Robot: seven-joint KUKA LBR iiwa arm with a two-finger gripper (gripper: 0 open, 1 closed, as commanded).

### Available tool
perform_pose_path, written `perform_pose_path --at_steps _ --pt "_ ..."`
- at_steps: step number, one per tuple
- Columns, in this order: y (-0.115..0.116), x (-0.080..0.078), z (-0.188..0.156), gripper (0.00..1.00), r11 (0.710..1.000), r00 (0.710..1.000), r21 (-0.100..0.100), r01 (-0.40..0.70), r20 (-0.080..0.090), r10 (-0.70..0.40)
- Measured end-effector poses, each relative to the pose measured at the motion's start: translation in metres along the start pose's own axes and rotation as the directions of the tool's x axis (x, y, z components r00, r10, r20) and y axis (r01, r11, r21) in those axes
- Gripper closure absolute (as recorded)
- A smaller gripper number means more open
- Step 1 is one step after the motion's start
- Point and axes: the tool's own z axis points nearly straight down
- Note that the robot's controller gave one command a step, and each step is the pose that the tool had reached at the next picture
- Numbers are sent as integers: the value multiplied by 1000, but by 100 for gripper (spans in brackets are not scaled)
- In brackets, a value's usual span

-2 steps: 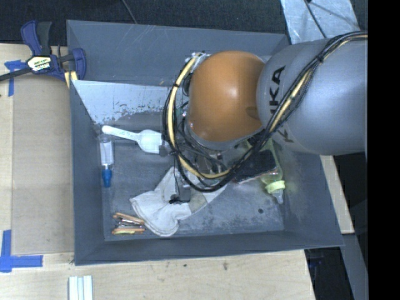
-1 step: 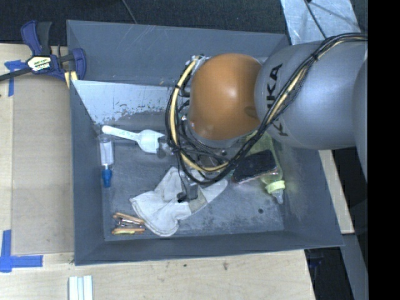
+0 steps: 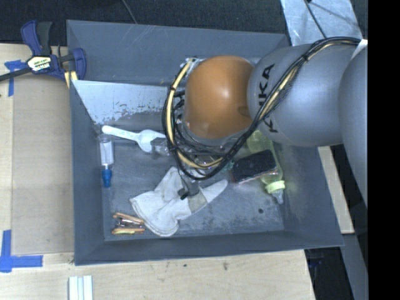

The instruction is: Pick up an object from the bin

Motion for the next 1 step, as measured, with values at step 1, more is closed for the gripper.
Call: perform_pose_path --at_steps 1 --pt "7 7 62 0 989 989 -3 150 -6 -150"
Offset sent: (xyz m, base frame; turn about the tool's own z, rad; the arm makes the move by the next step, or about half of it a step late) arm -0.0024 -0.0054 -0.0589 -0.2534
